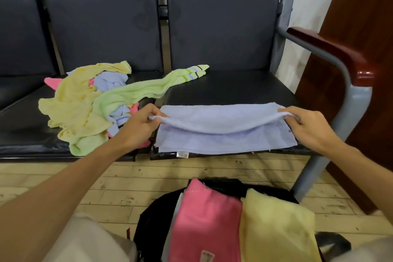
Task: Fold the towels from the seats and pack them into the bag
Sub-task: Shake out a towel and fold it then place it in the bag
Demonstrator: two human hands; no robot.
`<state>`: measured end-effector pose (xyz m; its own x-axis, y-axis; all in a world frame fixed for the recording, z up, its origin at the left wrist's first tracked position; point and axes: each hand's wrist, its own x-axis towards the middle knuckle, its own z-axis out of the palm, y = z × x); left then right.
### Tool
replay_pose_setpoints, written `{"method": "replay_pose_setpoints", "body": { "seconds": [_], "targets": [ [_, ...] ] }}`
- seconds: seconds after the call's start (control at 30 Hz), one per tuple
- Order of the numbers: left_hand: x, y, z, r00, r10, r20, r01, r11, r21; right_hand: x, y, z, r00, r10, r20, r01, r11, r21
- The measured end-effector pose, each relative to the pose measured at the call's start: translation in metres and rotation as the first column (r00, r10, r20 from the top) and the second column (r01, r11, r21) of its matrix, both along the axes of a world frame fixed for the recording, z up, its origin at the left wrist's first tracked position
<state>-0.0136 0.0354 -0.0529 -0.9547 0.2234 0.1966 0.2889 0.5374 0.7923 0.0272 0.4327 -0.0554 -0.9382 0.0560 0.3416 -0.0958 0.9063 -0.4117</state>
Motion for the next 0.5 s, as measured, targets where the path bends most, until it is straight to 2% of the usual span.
{"method": "replay_pose_setpoints", "body": {
  "seconds": [0.13, 0.23, 0.3, 0.4, 0.5],
  "targets": [
    [0.010, 0.001, 0.005, 0.993, -0.014, 0.117, -0.004, 0.989, 0.146, 0.011, 0.005, -0.001, 0.988, -0.014, 0.151, 0.011, 1.000, 0.024],
    [0.017, 0.007, 0.005, 0.972, -0.059, 0.229, 0.052, 0.998, 0.038, 0.018, 0.003, 0.001, 0.947, -0.017, 0.320, 0.005, 0.999, 0.038],
    [0.018, 0.009, 0.002, 0.956, -0.089, 0.278, 0.100, 0.995, -0.026, 0.021, 0.000, -0.002, 0.926, 0.003, 0.377, -0.023, 0.999, 0.047],
    [0.015, 0.015, -0.001, 0.957, -0.057, 0.286, 0.063, 0.998, -0.009, 0.014, 0.002, -0.009, 0.930, -0.047, 0.365, 0.039, 0.999, 0.028],
    [0.004, 0.022, -0.009, 0.979, 0.134, 0.152, -0.107, 0.979, -0.174, 0.003, 0.003, -0.016, 0.953, -0.134, 0.270, 0.147, 0.989, -0.028]
  ]
}}
